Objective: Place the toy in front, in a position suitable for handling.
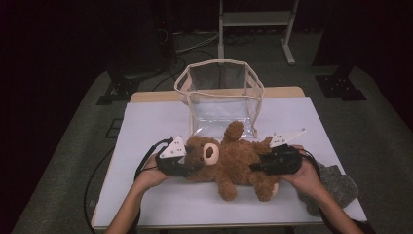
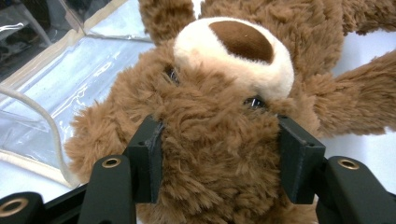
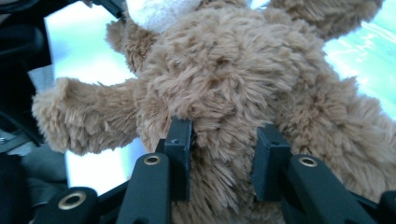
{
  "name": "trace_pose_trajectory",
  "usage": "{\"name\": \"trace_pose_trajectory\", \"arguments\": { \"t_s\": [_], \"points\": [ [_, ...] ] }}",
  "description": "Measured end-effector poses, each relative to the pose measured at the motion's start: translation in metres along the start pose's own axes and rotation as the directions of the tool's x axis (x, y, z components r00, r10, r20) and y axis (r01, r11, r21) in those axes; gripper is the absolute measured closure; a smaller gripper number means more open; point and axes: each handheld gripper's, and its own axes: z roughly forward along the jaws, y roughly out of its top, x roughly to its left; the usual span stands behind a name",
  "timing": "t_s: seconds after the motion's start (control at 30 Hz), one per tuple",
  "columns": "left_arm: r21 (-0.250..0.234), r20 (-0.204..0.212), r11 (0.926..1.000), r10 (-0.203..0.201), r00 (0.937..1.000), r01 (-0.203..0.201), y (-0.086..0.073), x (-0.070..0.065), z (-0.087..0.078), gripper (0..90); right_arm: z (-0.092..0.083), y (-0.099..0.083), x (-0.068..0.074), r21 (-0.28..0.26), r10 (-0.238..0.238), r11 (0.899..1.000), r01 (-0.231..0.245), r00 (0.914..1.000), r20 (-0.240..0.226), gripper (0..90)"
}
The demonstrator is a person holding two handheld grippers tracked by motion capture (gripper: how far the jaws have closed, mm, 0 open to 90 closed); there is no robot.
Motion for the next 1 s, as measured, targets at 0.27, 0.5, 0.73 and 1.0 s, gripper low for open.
{"name": "trace_pose_trajectory", "arguments": {
  "t_s": [0.27, 0.5, 0.73, 1.0],
  "points": [
    [0.052, 0.061, 0.9986, 0.008, 0.9981, -0.011, -0.002, -0.01, -0.01, 42.3, -0.002, -0.002, 0.014, 0.054, -0.02, 0.998, 0.021, 0.9993, -0.033, 60.9],
    [0.024, 0.054, 0.9995, -0.024, 0.9983, 0.022, -0.013, -0.011, -0.013, 32.9, -0.011, -0.019, 0.007, -0.004, -0.009, 1.0, 0.009, 0.9977, -0.067, 44.4],
    [0.018, 0.052, 0.9997, -0.015, 0.9985, 0.014, -0.009, -0.009, -0.012, 23.1, -0.07, -0.047, -0.005, -0.064, 0.019, 0.998, -0.014, 0.9966, 0.081, 38.6],
    [0.003, 0.068, 0.9994, 0.035, 0.9971, -0.035, 0.005, -0.011, -0.008, 18.4, -0.112, -0.113, -0.029, -0.037, 0.126, 0.992, -0.121, 0.9519, 0.279, 36.6]
  ]
}}
